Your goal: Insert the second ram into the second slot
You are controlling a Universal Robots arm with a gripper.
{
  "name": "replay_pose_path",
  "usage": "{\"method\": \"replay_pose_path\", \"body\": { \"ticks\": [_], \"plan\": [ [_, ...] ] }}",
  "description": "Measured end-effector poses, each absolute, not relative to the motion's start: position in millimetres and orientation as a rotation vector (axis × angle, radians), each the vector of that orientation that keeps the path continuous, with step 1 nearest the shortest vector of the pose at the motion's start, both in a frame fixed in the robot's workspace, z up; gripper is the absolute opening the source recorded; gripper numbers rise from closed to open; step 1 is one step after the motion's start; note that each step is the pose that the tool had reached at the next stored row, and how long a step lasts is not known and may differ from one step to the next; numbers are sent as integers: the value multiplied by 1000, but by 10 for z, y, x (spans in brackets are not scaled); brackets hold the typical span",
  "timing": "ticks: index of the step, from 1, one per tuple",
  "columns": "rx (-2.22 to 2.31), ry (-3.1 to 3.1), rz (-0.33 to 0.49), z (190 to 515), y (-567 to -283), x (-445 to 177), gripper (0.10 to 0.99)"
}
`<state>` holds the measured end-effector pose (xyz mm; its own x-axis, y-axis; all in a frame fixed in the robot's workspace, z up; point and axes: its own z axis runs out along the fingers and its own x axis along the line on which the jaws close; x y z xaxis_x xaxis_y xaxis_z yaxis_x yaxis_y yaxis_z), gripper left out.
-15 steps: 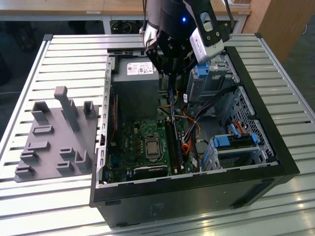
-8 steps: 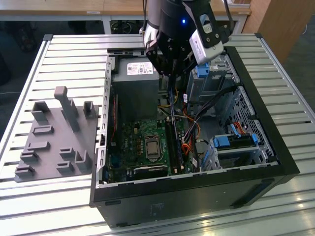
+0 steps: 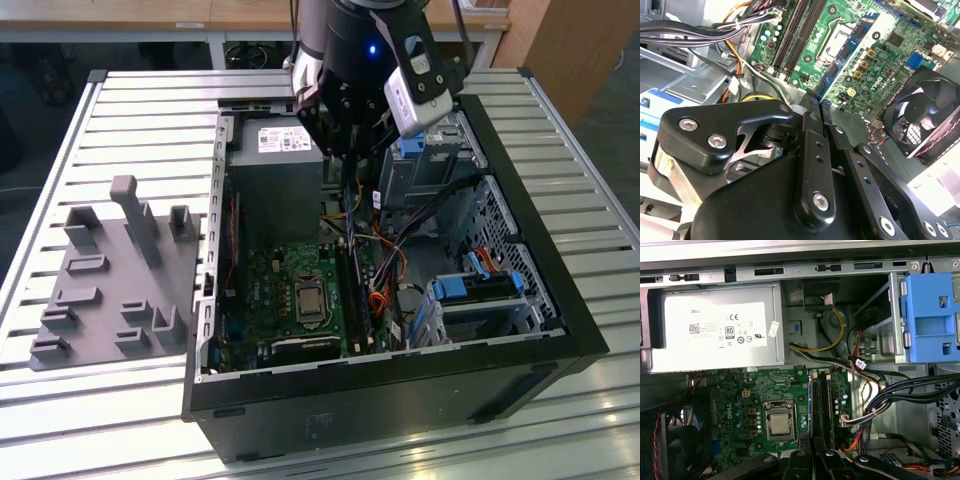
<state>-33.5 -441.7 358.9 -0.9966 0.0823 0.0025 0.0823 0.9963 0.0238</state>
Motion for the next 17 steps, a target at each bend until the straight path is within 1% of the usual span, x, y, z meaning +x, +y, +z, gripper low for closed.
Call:
{"method": "replay_pose_path", "body": {
  "ticks": [17],
  "plan": [
    [-129,-3137,-37,3529,-4417,-335,137]
  ]
}}
